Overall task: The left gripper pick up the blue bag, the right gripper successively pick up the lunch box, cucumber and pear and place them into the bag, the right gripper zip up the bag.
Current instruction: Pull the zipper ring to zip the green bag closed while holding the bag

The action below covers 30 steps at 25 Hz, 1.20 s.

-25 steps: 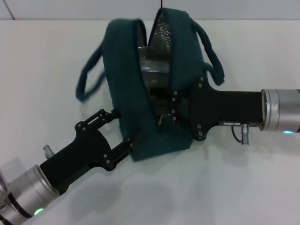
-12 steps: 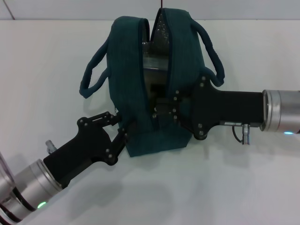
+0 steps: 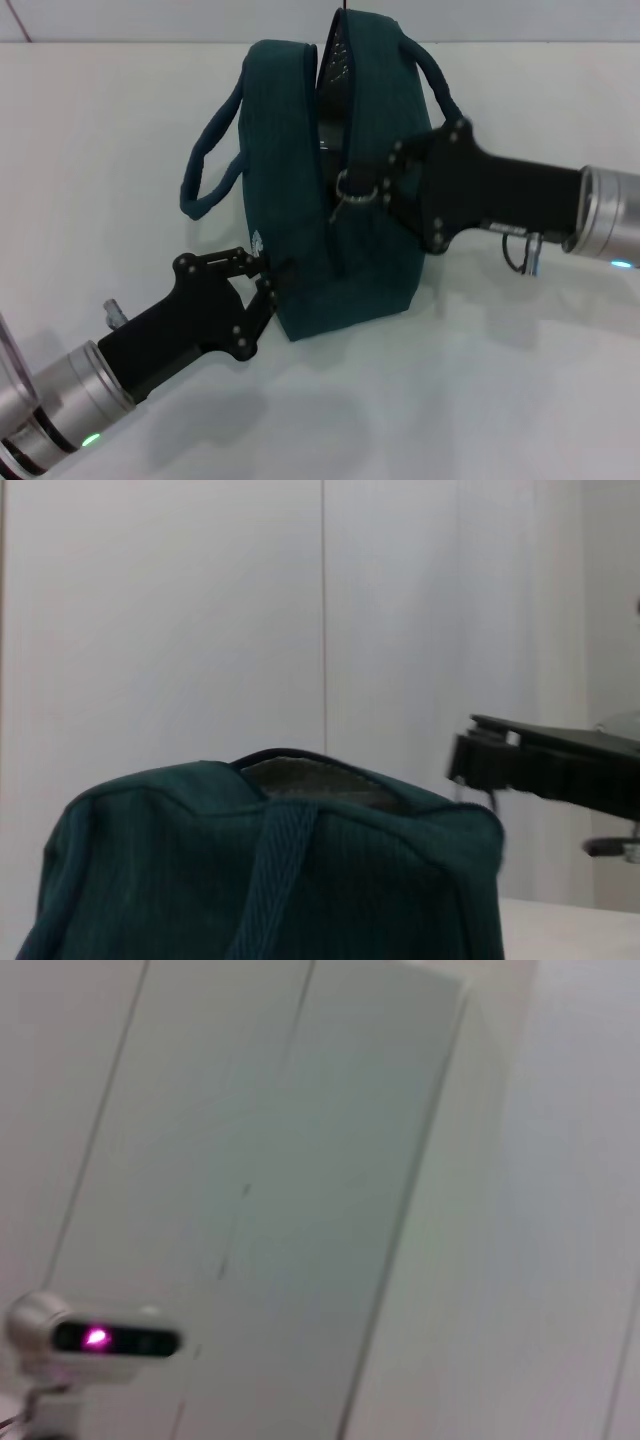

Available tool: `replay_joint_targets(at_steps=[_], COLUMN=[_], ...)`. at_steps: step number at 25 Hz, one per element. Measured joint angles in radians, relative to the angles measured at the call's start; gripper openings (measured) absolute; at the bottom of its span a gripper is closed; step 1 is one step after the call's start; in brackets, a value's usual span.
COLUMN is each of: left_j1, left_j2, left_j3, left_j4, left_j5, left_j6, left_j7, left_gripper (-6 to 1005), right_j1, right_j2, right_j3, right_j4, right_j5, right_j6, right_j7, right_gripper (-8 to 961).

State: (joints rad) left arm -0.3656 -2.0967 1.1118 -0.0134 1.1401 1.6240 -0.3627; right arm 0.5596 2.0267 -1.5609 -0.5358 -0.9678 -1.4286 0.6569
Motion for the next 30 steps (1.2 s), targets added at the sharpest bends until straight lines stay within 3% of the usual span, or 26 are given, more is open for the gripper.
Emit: replay_joint_targets(at_steps=[13,19,22,25,30], left_j1=[0.005,0.016,0.017,0.013,0.006], left_j2=[0.002,0.003,0.003,0.003,0.003], left_j3=[0.025,0.029,0.029,0.029,0.035], left_j4=[0.018,0.024,0.026,0.035,0.049], left_j5=[0.065,0.071,0.071,0.073,0.074], left_j6=[0.001,0.014,0.024,0.032,0.052], left_j7=[0.048,0.048,0.048,0.046,0.044], left_gripper=[89,71,70,69,67], right_j1=[-0.002,-0.013,-0.019,-0.023,-0.048], right_j2=[0.0,-0.012,-0.036,-0.088,-0.145], right_j3=[-0.003,0.0,0.0,0.003,0.013], right_j4=[0.019,0.006,-0.022,-0.054,-0.052], right_j5=[0.129,0.129,0.079,-0.015,-0.073], right_j6=[-0.022,-0.03,-0.06,-0.144,-0.199], right_j7=[-0.06,-0.018,0.097,0.217,0.29], right_gripper=[17,31,44,58,80])
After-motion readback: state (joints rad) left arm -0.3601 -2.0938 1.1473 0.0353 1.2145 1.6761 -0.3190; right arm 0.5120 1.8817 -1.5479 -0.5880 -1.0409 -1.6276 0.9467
